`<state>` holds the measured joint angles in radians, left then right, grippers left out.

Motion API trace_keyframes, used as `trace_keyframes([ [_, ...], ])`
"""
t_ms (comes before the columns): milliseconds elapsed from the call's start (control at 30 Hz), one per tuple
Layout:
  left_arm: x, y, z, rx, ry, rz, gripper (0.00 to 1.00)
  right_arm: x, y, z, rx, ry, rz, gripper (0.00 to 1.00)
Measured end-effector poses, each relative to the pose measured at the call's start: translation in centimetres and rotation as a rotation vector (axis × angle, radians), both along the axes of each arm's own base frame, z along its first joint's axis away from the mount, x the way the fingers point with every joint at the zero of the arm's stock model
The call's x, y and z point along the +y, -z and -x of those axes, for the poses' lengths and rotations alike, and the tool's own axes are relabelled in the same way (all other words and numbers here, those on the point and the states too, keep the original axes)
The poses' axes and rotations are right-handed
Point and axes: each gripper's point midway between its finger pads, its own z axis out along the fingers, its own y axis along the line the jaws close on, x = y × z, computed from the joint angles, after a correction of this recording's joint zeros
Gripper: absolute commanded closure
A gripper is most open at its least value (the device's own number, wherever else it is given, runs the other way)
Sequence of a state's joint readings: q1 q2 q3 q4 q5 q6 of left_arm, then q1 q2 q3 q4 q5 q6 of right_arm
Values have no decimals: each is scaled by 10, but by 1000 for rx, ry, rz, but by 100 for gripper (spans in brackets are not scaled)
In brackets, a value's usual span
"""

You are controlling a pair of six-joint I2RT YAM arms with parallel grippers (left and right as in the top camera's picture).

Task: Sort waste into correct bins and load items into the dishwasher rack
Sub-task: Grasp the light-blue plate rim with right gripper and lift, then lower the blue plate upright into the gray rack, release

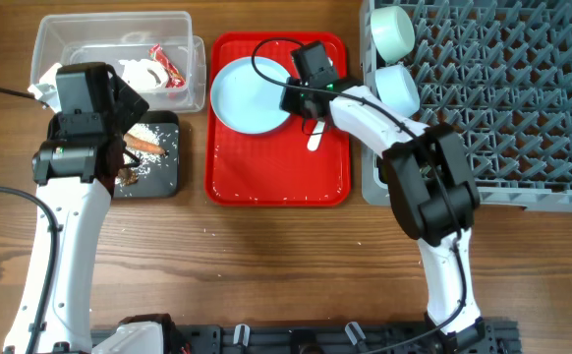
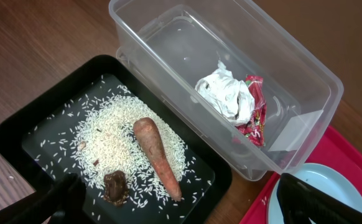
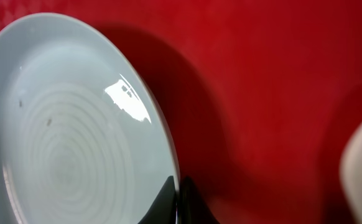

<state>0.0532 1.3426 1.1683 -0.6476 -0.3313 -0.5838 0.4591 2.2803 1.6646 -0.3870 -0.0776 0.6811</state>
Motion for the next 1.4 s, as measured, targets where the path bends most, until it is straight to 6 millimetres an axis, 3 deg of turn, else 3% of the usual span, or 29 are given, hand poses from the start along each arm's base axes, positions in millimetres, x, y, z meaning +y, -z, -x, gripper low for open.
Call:
trace_keyframes([
  [67,0,0,0,1,0,0,0,-11,-37,-4,-73,-59,40,96],
  [167,0,0,0,0,0,0,0,-34,-122,-6,-235,-76,120,96],
  [200,0,0,0,0,0,0,0,-52,-181,-2,-346,-33,149,96],
  [233,0,0,0,1,0,0,0,-68,-220,5,-420,4,189,96],
  [267,0,0,0,0,0,0,0,-91,-256,14,-484,63,243,96],
  [333,0,0,0,0,0,0,0,-135,-309,29,-590,183,355,96],
  [367,0,0,0,1,0,0,0,-169,-338,38,-646,281,459,96],
  [400,0,0,0,0,0,0,0,-201,-360,48,-679,371,559,96],
  [467,0,0,0,0,0,0,0,-247,-380,63,-676,495,755,95],
  [533,0,0,0,1,0,0,0,-272,-382,70,-629,535,905,96],
  [633,0,0,0,0,0,0,0,-299,-369,72,-535,547,1062,96],
  [833,0,0,0,1,0,0,0,-340,-300,42,-252,392,1327,96],
  [1000,0,0,0,1,0,0,0,-348,-239,21,-87,243,1426,96],
  [1167,0,0,0,1,0,0,0,-343,-213,7,-68,197,1425,96],
  [1200,0,0,0,1,0,0,0,-341,-209,5,-69,181,1412,87],
  [1233,0,0,0,0,0,0,0,-339,-206,3,-73,171,1400,53],
  [1267,0,0,0,1,0,0,0,-338,-205,2,-77,159,1390,3],
  [1400,0,0,0,1,0,0,0,-334,-201,-1,-105,178,1338,0],
])
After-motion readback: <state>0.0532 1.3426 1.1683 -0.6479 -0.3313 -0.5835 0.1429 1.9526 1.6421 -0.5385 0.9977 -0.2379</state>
